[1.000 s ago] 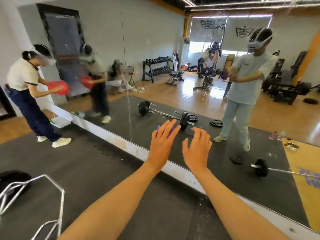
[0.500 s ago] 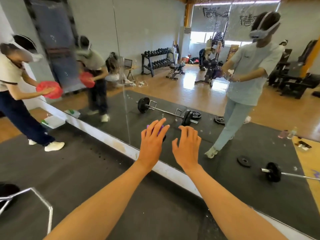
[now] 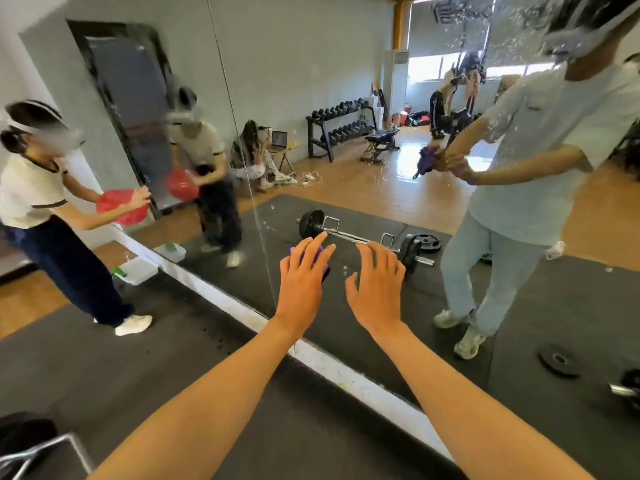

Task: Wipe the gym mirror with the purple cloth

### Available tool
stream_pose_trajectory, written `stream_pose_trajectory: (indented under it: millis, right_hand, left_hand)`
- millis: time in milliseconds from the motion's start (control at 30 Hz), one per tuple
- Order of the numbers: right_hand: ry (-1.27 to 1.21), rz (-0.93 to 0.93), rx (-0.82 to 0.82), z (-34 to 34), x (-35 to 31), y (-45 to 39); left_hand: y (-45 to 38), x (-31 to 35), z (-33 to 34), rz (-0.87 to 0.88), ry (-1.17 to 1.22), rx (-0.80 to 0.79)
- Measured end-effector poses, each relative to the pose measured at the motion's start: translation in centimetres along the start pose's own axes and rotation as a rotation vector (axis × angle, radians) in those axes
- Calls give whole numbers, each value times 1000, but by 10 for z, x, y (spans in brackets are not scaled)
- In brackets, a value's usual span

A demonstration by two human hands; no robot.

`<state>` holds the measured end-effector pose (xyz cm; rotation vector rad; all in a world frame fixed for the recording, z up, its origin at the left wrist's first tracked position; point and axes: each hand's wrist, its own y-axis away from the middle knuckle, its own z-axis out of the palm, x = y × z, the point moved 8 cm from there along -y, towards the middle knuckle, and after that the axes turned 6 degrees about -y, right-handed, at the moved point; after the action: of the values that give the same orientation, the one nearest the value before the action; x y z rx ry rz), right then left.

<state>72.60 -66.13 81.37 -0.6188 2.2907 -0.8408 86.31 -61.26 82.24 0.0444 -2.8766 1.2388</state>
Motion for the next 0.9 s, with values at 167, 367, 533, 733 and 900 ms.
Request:
stream_pose_trajectory:
  millis: [167,367,533,733,900]
  right_hand:
    - [14,-4,1,37,0,-46]
    - [53,-39,29,83,-17,-114]
    - [152,-29,59,137,-36,-172]
    - [159,66,218,186,-74,-240]
    - [123,63,282,215,-112,-294]
  left_hand:
    - [-41,-30,27,-13,37,30]
    - [-105,-88,67,5,114,60]
    - [-159,-147,104,84,167,101]
    - [-225,-233,136,129,239,132]
    - [-267,-289,143,171,294,159]
